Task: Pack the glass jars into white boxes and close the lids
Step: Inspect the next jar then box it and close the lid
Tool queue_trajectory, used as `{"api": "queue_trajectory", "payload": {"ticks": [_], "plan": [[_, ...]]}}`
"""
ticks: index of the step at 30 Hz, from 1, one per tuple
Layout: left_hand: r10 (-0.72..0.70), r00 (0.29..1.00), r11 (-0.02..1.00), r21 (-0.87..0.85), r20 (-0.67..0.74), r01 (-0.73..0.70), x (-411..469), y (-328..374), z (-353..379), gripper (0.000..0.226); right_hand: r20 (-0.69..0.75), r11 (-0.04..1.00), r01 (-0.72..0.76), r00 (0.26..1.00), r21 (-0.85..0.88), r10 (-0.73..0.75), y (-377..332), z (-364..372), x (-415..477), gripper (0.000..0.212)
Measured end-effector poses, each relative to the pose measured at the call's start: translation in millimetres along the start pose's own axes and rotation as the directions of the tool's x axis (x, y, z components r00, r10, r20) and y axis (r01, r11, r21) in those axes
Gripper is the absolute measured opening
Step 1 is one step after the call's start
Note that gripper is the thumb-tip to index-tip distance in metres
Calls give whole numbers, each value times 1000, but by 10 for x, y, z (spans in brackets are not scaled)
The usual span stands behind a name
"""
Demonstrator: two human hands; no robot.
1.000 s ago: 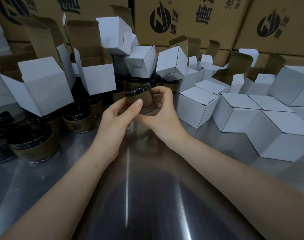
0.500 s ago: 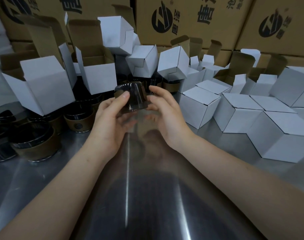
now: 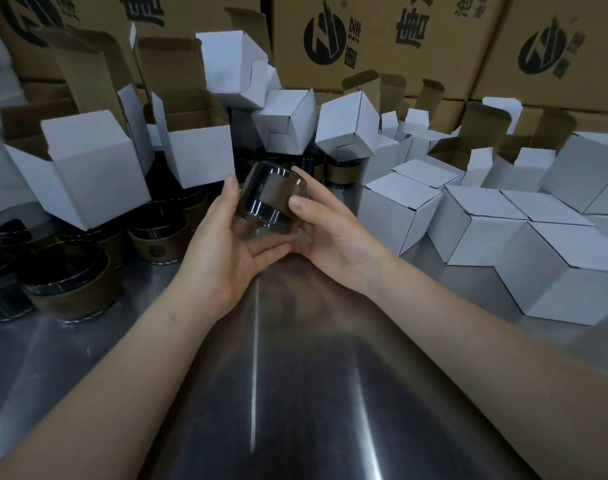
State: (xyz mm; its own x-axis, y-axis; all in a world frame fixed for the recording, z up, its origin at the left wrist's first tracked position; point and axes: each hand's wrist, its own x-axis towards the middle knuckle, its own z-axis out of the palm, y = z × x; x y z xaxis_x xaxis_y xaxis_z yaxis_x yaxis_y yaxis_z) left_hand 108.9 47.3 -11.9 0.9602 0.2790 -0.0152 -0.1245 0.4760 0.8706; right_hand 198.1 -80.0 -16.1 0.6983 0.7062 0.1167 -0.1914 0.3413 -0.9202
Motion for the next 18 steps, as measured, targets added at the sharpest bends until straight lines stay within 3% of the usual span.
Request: {"api": "queue_trajectory", "payload": {"ticks": [4, 8, 11, 15, 18], "plan": [[-5, 999, 1000, 31, 47, 4, -16, -1, 0, 66, -43, 999, 34, 999, -8, -34, 21, -43, 9, 76], [-9, 993, 988, 152, 120, -10, -17, -22, 3, 43, -69, 997, 66, 995, -27, -68, 9, -46, 13, 76], [-36, 993, 988, 152, 112, 19, 0, -31, -6, 42, -76, 995, 63, 995, -81, -69, 11, -36, -4, 77], [-39, 993, 991, 132, 112, 24, 3, -23, -2, 39, -25, 990, 65, 997, -128, -69, -20, 12, -35, 60], [-60, 993, 992, 116, 98, 48, -3, -11, 5, 57, -12, 984, 41, 999, -174, -43, -53, -12, -36, 51]]}}
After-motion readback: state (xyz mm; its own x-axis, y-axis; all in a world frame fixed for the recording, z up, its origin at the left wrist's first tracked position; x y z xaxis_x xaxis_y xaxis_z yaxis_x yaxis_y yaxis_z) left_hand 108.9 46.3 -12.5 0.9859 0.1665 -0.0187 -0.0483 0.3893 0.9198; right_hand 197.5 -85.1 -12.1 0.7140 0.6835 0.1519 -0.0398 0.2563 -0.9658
